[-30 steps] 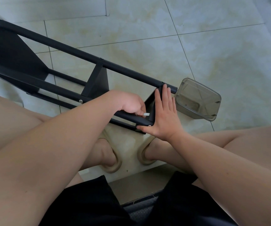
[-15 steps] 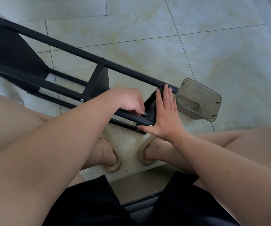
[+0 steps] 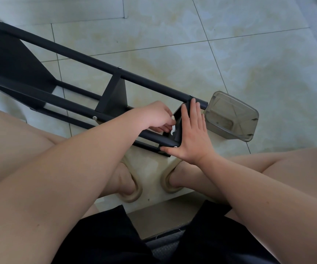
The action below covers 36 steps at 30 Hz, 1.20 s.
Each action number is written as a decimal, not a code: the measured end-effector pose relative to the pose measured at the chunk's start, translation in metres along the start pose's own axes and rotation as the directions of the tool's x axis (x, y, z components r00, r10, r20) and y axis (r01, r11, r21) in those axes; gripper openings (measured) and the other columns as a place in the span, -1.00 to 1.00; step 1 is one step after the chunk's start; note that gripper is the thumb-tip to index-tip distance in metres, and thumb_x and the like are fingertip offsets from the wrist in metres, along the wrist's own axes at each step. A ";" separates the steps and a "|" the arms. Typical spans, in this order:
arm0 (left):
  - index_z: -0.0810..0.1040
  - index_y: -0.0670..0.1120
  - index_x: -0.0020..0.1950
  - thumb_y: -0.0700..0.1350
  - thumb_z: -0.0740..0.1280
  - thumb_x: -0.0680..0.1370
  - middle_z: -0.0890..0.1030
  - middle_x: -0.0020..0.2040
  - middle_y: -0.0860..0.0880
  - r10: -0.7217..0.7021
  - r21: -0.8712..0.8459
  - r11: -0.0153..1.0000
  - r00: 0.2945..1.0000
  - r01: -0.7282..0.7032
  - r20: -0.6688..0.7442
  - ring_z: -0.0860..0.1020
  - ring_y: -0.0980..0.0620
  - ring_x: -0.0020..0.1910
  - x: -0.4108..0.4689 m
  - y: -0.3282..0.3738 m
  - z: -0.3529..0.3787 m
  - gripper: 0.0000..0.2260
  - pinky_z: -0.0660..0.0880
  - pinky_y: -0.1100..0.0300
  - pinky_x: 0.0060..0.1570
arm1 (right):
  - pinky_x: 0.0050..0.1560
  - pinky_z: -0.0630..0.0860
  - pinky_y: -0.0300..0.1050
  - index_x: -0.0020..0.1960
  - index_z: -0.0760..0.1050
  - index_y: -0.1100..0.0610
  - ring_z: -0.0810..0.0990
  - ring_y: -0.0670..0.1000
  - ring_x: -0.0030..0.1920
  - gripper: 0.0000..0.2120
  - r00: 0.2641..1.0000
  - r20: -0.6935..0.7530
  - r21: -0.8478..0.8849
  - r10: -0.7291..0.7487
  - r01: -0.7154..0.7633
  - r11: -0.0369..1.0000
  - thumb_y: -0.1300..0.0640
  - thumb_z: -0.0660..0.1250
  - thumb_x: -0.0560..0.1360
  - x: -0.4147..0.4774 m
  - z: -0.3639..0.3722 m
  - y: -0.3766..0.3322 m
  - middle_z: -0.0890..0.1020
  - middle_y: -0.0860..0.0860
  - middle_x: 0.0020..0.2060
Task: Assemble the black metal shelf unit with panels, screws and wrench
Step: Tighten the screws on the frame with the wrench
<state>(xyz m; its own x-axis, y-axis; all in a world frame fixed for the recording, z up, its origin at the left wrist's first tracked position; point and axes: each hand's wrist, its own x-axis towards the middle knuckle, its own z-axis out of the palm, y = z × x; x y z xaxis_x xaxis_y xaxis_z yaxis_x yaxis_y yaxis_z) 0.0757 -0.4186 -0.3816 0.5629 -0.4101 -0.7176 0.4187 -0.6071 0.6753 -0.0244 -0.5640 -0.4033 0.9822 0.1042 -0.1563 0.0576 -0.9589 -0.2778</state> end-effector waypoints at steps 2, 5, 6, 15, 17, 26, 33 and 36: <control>0.57 -0.03 -0.04 -0.09 0.40 0.58 0.68 -0.16 0.00 0.017 -0.006 1.000 0.998 -0.017 -0.057 0.67 0.09 -0.17 0.000 0.001 0.002 -0.96 0.55 0.20 -0.14 | 0.59 -0.05 0.27 0.64 -0.08 0.26 -0.23 0.23 0.62 0.29 1.000 0.000 -0.001 -0.002 0.002 1.000 -0.56 0.20 0.23 0.000 0.000 0.000 -0.17 0.26 0.61; 0.58 0.02 -0.08 -0.08 0.42 0.57 0.69 -0.18 0.04 0.008 -0.085 0.996 0.995 -0.017 -0.096 0.65 0.11 -0.18 0.000 0.002 0.004 -0.95 0.52 0.20 -0.14 | 0.59 -0.05 0.27 0.64 -0.09 0.25 -0.24 0.22 0.62 0.28 1.000 -0.002 0.003 -0.006 0.006 1.000 -0.57 0.20 0.24 0.000 0.000 0.001 -0.18 0.25 0.61; 0.60 0.00 -0.04 -0.09 0.42 0.56 0.69 -0.18 0.04 0.000 -0.121 0.993 0.995 -0.012 -0.098 0.65 0.12 -0.18 0.000 0.003 0.004 -0.98 0.51 0.22 -0.17 | 0.59 -0.06 0.26 0.64 -0.09 0.24 -0.24 0.22 0.62 0.28 1.000 -0.001 0.005 -0.006 0.006 1.000 -0.57 0.20 0.24 0.000 0.001 0.001 -0.18 0.25 0.61; 0.55 -0.07 0.14 -0.09 0.40 0.58 0.72 -0.19 0.03 -0.034 -0.052 0.998 0.999 0.034 -0.002 0.67 0.11 -0.18 -0.002 0.005 -0.004 -0.84 0.50 0.26 -0.23 | 0.60 -0.11 0.22 0.64 -0.11 0.24 -0.26 0.20 0.61 0.29 1.000 0.003 -0.001 -0.003 0.003 1.000 -0.57 0.20 0.23 0.000 0.000 0.001 -0.19 0.24 0.62; 0.54 -0.07 0.13 -0.08 0.41 0.58 0.72 -0.20 0.04 -0.041 -0.015 0.999 0.999 0.042 0.032 0.67 0.11 -0.18 -0.003 0.004 -0.004 -0.84 0.50 0.23 -0.18 | 0.60 -0.11 0.22 0.64 -0.12 0.24 -0.27 0.20 0.61 0.30 1.000 0.006 0.000 -0.001 0.001 1.000 -0.57 0.22 0.23 0.001 0.000 0.001 -0.19 0.23 0.62; 0.55 -0.11 0.14 -0.13 0.37 0.60 0.71 -0.22 0.03 -0.027 -0.069 0.997 0.999 0.029 0.026 0.67 0.12 -0.20 0.001 0.001 0.001 -0.86 0.50 0.26 -0.20 | 0.60 -0.12 0.21 0.64 -0.11 0.23 -0.27 0.20 0.61 0.30 1.000 -0.001 0.010 0.000 0.000 1.000 -0.56 0.22 0.22 0.001 0.000 0.001 -0.20 0.23 0.62; 0.51 -0.08 0.12 -0.10 0.34 0.62 0.70 -0.20 0.02 -0.043 0.043 0.998 0.997 0.041 0.056 0.66 0.12 -0.19 -0.002 0.007 0.000 -0.89 0.49 0.22 -0.14 | 0.60 -0.07 0.25 0.64 -0.10 0.24 -0.26 0.20 0.61 0.28 1.000 -0.004 0.006 -0.008 0.008 1.000 -0.56 0.21 0.23 0.000 0.000 0.000 -0.19 0.24 0.62; 0.52 -0.09 0.10 -0.11 0.33 0.62 0.71 -0.20 0.02 -0.061 0.035 0.998 0.996 0.059 0.066 0.66 0.10 -0.18 -0.002 0.008 -0.001 -0.90 0.48 0.24 -0.20 | 0.59 -0.05 0.27 0.64 -0.08 0.25 -0.24 0.21 0.62 0.28 1.000 -0.013 0.005 -0.009 0.009 1.000 -0.56 0.21 0.24 0.000 0.000 0.001 -0.17 0.25 0.62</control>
<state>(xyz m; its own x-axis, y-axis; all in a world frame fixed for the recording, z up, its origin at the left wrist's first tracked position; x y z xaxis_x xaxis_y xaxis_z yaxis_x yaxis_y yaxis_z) 0.0788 -0.4214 -0.3746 0.4879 -0.4166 -0.7671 0.4257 -0.6536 0.6258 -0.0244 -0.5645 -0.4038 0.9839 0.1089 -0.1415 0.0652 -0.9568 -0.2835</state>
